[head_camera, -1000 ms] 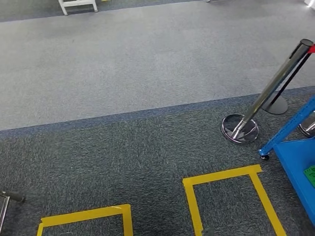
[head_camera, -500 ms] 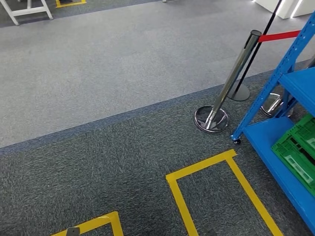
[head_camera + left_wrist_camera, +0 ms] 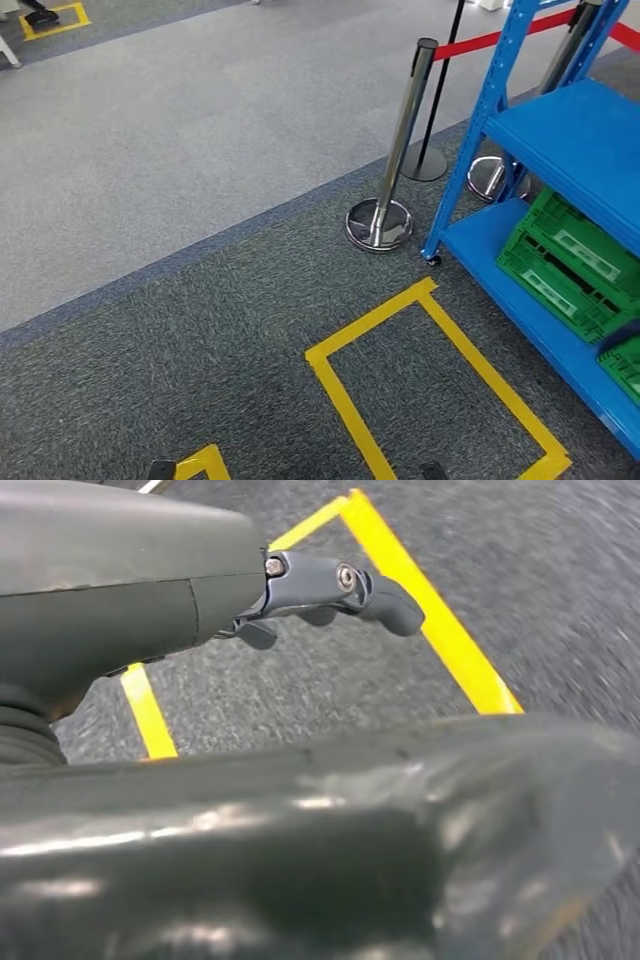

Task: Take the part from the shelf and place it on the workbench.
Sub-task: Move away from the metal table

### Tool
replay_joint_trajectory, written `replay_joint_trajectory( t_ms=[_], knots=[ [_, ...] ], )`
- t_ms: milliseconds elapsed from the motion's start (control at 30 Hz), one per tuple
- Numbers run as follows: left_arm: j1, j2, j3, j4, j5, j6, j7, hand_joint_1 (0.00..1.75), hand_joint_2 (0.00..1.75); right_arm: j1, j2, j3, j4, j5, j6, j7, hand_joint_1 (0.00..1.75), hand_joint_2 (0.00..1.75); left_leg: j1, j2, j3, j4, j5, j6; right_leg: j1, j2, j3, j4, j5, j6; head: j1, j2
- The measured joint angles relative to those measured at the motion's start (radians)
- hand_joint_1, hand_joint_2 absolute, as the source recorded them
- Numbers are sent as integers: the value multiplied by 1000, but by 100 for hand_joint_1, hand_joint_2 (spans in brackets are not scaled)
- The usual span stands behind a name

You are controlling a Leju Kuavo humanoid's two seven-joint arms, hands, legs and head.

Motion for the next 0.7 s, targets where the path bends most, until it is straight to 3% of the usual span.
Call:
replay_joint_trajectory(
  t_ms=[67,100,133,167,200,233,300,367,400,433,467,533,600,667,700],
  knots=[
    [3,3,-6,0,-6,-9,0,0,0,0,4,-5,0,-4,-3,8,0,0,4,-56,-39,102,-64,-5,-1,24,2,-2,4,-11,-4,0],
    [6,5,-9,0,-9,-13,0,0,0,-1,6,-7,0,-7,-6,10,0,0,3,-73,-70,173,-98,-4,1,39,1,-1,6,-13,-5,0],
    [10,7,-12,0,-11,-15,0,0,0,-1,8,-10,0,-9,-10,12,0,0,2,-80,-98,235,-121,-2,3,54,1,-1,6,-15,-5,0],
    [12,9,-14,0,-13,-17,0,0,0,0,10,-13,0,-12,-14,13,0,0,1,-82,-115,268,-122,2,6,71,1,-1,7,-15,-5,0],
    [14,10,-17,0,-13,-18,1,0,0,2,13,-17,0,-15,-19,14,0,0,-1,-85,-117,263,-103,7,7,87,3,-1,7,-15,-5,0],
    [14,12,-18,0,-13,-18,1,0,0,4,15,-20,0,-17,-22,14,0,0,-2,-92,-102,219,-66,14,9,103,5,-1,7,-15,-4,0],
    [15,16,-19,0,-12,-18,3,0,0,5,20,-24,0,-19,-27,14,0,0,-5,-139,-54,86,11,28,10,132,5,0,7,-14,-4,0],
    [17,20,-19,0,-12,-18,5,0,0,4,25,-25,0,-20,-29,14,0,0,-5,-182,-25,3,36,33,8,158,-3,2,10,-9,-5,0],
    [17,22,-20,0,-11,-18,5,0,0,4,27,-26,0,-21,-29,14,0,0,-5,-186,-22,-6,33,33,6,169,-9,3,12,-4,-5,0],
    [16,22,-20,0,-11,-18,3,0,0,6,27,-27,0,-22,-29,14,0,0,-5,-176,-20,-14,34,34,4,180,-17,1,15,3,-6,0],
    [14,22,-21,0,-10,-19,0,0,0,9,28,-30,0,-24,-29,14,0,0,-4,-164,-18,-19,37,36,3,175,-23,4,13,7,-7,0],
    [13,22,-25,0,-12,-22,-5,0,0,11,30,-36,0,-31,-31,19,0,0,-2,-136,-14,-33,43,43,6,122,-50,45,-19,15,-1,0],
    [15,22,-29,0,-17,-26,-5,0,0,4,32,-44,0,-37,-33,28,0,0,-3,-102,-13,-37,44,48,7,62,-104,156,-84,23,5,0],
    [17,24,-33,0,-18,-25,-3,0,0,2,34,-49,0,-40,-32,36,0,0,-3,-66,-13,-37,43,49,4,46,-150,257,-121,32,6,0],
    [16,25,-34,0,-19,-25,-2,0,0,4,35,-51,0,-41,-30,40,0,0,-3,-50,-13,-36,42,48,2,42,-149,262,-112,36,6,0]
  ],
)
